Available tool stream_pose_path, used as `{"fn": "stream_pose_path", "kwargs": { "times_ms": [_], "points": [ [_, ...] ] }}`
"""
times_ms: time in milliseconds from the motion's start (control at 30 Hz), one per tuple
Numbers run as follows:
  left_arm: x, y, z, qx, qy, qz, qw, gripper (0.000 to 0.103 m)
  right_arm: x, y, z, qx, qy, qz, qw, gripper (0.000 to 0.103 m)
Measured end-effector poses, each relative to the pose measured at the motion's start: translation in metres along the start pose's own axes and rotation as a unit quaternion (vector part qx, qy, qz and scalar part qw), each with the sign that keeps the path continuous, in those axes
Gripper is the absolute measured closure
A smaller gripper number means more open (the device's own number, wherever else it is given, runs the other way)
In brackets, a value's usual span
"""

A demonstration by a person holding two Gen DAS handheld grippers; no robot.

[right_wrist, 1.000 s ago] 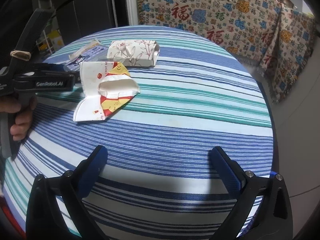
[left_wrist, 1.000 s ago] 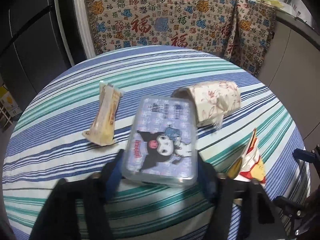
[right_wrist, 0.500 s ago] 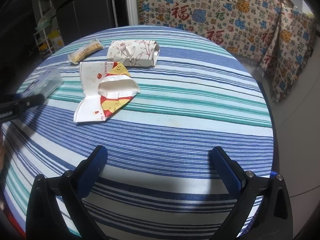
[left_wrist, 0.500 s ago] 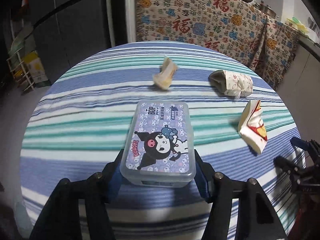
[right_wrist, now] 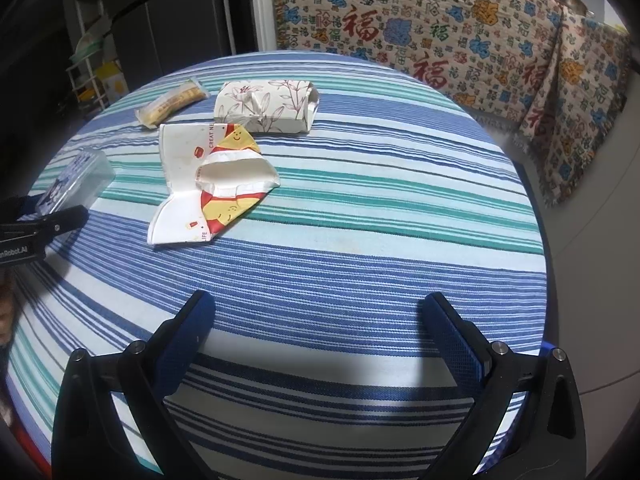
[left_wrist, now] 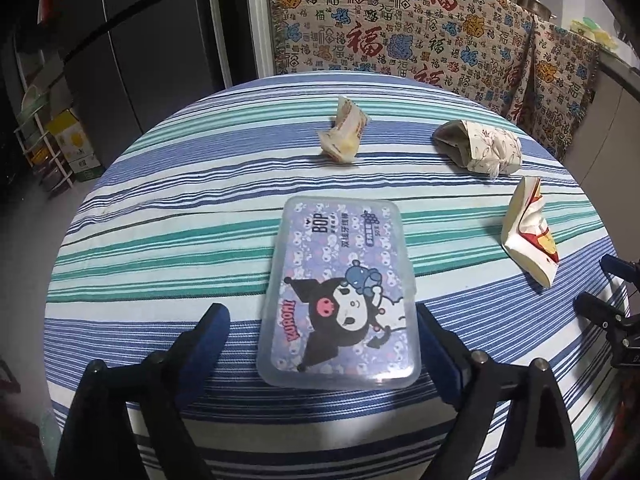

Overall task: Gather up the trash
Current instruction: 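Grasp the white-and-red paper snack box with the right tool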

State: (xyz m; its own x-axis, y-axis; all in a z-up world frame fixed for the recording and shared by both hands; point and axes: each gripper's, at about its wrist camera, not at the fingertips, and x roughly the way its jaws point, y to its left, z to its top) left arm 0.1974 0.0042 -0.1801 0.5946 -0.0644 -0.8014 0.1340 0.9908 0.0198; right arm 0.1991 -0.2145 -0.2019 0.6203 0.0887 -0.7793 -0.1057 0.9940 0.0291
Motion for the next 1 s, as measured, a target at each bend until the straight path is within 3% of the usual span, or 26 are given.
{"fn": "stream_pose_path", "kwargs": {
  "times_ms": [233,400,467,567,633,800,1000],
  "points": [
    [-0.001,0.000,0.000,0.001,0.000,0.000,1.0000,0.010,0.001,0.002,0.007,0.011,-0.001,-0.012,1.000,0.007],
    [-0.001,-0.001,0.000,0.000,0.000,0.001,1.0000,0.009,0.019,0.025,0.032,0.004,0.011,-0.006,1.000,0.007],
    [-0.001,0.000,0.000,0.000,0.000,0.001,1.0000,0.009,0.023,0.042,0.041,-0.013,0.000,0.035,0.999,0.011],
    [-0.001,0.000,0.000,0.000,0.000,0.000,1.0000,0.009,0.020,0.050,0.047,-0.008,-0.009,0.151,0.988,0.015],
    [-0.001,0.001,0.000,0.000,0.000,0.000,1.0000,0.009,0.015,0.046,0.049,-0.018,-0.003,0.171,0.985,0.015],
    [-0.001,0.001,0.000,0.001,0.000,0.000,1.0000,0.009,0.000,0.014,0.055,-0.059,0.000,0.144,0.988,0.012],
    [-0.001,0.001,0.000,0.000,0.000,0.000,1.0000,0.009,-0.002,-0.036,0.060,0.041,-0.026,0.144,0.988,0.012]
  ]
}}
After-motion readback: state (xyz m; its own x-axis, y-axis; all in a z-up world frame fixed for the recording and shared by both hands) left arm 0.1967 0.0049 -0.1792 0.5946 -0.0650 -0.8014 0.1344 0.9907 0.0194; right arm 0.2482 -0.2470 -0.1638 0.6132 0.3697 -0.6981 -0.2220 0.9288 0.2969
